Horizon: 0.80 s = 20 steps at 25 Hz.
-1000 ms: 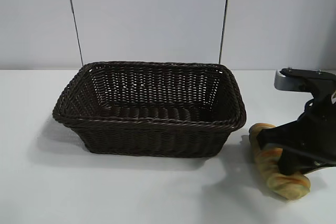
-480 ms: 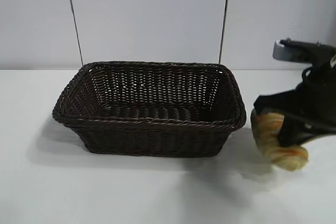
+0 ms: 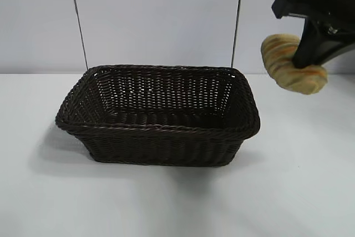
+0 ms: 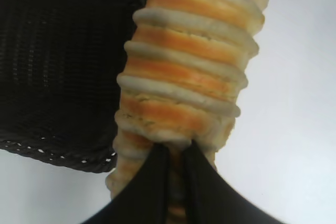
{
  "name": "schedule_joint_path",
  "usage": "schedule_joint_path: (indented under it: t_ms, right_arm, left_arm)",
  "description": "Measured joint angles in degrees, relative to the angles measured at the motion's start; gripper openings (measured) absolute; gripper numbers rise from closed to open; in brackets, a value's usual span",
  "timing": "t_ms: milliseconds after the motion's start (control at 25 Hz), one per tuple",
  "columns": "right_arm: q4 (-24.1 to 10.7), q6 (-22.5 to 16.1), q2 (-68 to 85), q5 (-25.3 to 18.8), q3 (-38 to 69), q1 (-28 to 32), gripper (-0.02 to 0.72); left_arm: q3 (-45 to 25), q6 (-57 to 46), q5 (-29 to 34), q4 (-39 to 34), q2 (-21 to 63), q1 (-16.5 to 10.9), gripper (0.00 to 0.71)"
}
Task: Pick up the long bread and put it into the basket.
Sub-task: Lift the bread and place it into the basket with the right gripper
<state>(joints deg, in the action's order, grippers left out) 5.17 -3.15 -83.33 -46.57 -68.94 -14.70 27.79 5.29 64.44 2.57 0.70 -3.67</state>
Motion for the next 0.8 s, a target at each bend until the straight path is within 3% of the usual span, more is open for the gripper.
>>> schedule_joint_path:
  t_ms: [240, 440, 560, 800]
  right_arm:
    - [2.2, 3.1, -1.6, -1.3, -3.8, -0.1, 0.045]
    - [3.0, 9.1, -7.7, -1.6, -7.8, -4.9, 0.044]
    - [3.0, 16.4, -12.9, -1.6, -11.5, -8.8, 0.044]
    - [2.8, 37.1, -23.1, -0.4, -16.4, -14.1, 0.042]
  left_arm:
    - [0.0, 0.0, 0.0, 0.0, 0.0, 0.0, 0.691]
    - [0.0, 0.0, 0.0, 0.0, 0.0, 0.0, 0.691]
    - [0.0, 0.0, 0.0, 0.0, 0.0, 0.0, 0.691]
    - [0.0, -0.1, 0.0, 0.0, 0.0, 0.0, 0.691]
